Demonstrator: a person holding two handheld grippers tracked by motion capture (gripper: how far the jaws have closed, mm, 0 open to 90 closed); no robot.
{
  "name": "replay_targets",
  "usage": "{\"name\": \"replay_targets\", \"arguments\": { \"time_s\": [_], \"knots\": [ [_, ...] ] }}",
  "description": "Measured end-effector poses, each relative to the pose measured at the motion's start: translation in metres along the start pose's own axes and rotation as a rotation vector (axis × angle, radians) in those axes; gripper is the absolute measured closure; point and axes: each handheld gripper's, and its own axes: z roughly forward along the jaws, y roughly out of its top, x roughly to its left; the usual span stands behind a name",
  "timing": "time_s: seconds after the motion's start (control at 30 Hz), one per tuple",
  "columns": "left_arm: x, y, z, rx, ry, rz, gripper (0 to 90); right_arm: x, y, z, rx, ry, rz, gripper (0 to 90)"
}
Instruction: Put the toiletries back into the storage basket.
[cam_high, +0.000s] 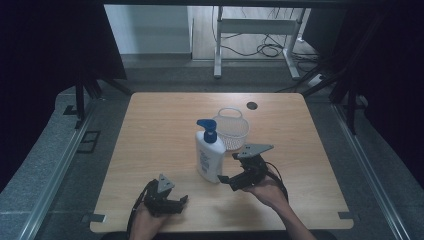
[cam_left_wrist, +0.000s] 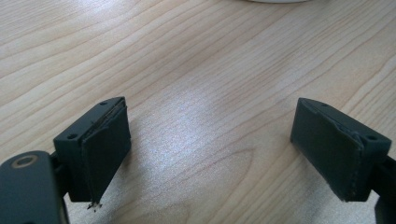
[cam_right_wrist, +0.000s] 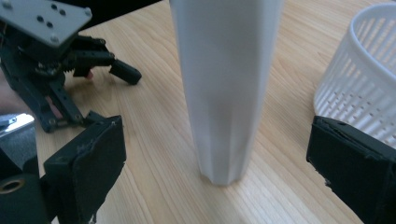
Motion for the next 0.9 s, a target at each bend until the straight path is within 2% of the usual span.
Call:
{"name": "replay_targets", "arguments": {
  "time_s": [0.67, 0.9],
  "knots": [
    [0.0, 0.0, 0.0, 0.003, 0.0, 0.005, 11.7, 0.003, 0.031, 0.022, -0.036, 0.01, 0.01, 7.3],
    [0.0, 0.0, 0.0, 0.004, -0.001, 0.007, 11.7, 0.001, 0.037, 0.032, -0.031, -0.002, 0.004, 13.2]
  ]
}}
